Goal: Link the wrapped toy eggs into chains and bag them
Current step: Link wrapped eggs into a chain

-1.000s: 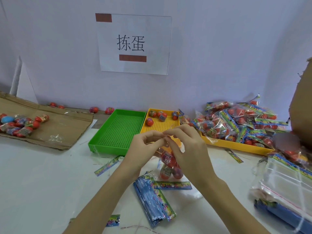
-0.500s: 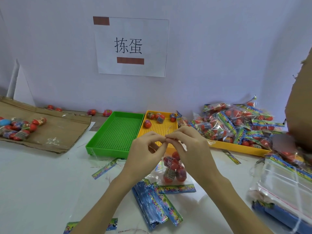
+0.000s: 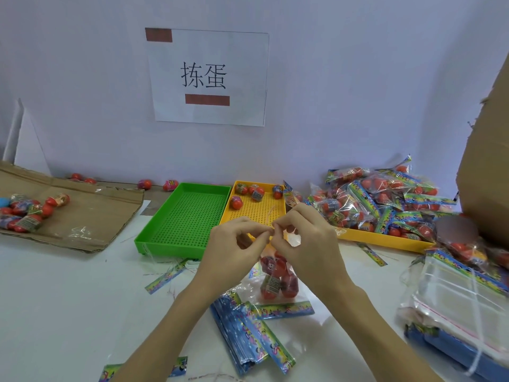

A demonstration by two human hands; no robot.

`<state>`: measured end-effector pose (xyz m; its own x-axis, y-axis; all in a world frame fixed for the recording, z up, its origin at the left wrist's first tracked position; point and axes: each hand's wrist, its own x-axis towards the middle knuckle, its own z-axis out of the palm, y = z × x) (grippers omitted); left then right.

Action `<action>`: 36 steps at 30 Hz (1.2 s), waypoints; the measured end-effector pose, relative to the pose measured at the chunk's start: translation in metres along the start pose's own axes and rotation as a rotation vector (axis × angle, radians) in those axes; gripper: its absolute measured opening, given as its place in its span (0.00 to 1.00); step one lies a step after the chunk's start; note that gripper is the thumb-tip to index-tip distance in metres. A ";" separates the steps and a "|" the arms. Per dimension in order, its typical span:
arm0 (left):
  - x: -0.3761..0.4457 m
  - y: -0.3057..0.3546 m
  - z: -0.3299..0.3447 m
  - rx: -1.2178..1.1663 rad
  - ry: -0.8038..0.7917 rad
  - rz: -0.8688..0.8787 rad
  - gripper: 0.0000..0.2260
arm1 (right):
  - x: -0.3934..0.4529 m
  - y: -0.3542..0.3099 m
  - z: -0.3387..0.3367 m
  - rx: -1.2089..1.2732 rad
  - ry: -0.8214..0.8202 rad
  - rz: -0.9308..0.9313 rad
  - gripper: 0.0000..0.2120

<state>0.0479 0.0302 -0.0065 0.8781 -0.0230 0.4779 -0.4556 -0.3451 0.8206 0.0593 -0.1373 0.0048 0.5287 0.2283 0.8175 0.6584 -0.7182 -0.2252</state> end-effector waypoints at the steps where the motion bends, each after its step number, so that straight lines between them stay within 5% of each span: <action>1: 0.001 0.000 -0.002 -0.006 0.006 -0.025 0.07 | 0.001 0.003 -0.001 0.005 0.006 0.035 0.06; 11: 0.009 -0.007 -0.019 -0.290 0.146 -0.295 0.11 | 0.000 0.095 -0.040 -0.132 0.117 0.555 0.03; 18: 0.009 -0.008 -0.021 -0.370 0.098 -0.338 0.06 | -0.003 0.072 -0.021 -0.022 -0.258 0.493 0.12; 21: 0.008 -0.009 -0.022 -0.394 0.100 -0.359 0.05 | -0.004 0.057 -0.012 0.003 -0.271 0.432 0.01; 36: 0.010 -0.011 -0.022 -0.377 0.078 -0.337 0.05 | 0.004 0.051 -0.017 0.026 -0.536 0.391 0.10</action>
<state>0.0582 0.0547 -0.0040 0.9784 0.1066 0.1769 -0.1822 0.0416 0.9824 0.0862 -0.1844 0.0052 0.9201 0.2549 0.2974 0.3735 -0.7997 -0.4701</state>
